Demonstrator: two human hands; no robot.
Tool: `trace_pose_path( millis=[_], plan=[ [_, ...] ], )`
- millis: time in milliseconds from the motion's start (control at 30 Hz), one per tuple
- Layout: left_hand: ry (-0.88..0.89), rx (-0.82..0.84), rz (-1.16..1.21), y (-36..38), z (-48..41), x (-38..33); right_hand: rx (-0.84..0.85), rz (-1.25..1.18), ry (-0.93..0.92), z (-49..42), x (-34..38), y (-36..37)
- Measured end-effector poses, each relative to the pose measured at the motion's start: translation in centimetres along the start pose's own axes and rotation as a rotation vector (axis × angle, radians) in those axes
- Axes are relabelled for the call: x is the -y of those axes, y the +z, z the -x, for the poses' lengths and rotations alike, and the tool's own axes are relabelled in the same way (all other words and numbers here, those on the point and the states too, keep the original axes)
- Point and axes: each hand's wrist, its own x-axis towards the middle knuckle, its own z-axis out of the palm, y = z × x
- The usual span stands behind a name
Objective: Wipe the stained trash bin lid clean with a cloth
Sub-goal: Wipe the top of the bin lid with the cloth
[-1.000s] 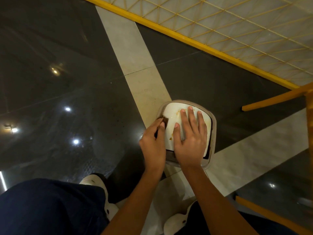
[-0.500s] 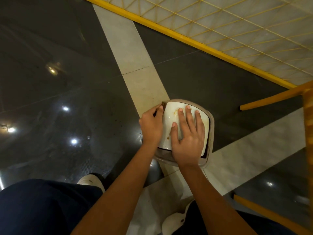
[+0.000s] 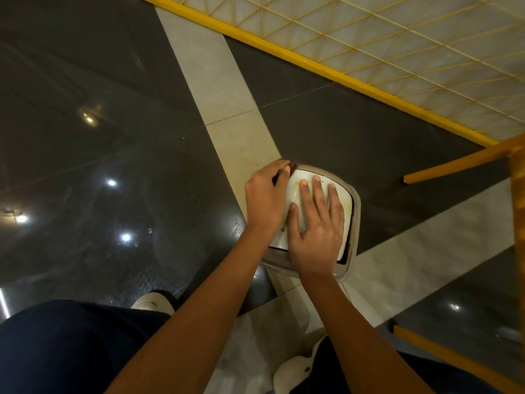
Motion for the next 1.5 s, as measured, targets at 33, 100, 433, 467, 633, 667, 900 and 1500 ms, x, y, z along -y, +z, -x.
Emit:
trace_pose_path(
  millis=[33,100,433,467,633,667,900,1500],
  plan=[
    [0.029,-0.008,-0.007,-0.1,0.6,0.2,0.002,0.002,0.002,0.0,0.0,0.0],
    [0.035,-0.007,-0.01,-0.5,0.8,0.7,0.005,0.012,0.005,0.1,0.0,0.1],
    [0.071,0.002,-0.013,-0.5,0.5,1.1,0.018,0.035,0.013,0.0,0.1,0.1],
    [0.021,0.014,-0.001,-0.5,-0.2,1.0,0.019,0.028,0.011,0.0,0.0,0.1],
    [-0.015,0.028,-0.001,-0.1,-0.7,0.5,0.013,0.017,0.025,0.1,0.1,0.1],
    [0.024,0.009,-0.008,-0.1,0.0,0.8,0.009,0.027,0.022,0.0,0.2,0.0],
    [-0.176,0.055,0.057,-0.2,-2.0,1.6,0.014,0.02,0.026,0.1,0.0,0.0],
    [-0.242,-0.069,0.082,-1.6,4.2,2.6,-0.015,0.021,0.034,-0.1,0.2,0.2]
  ],
)
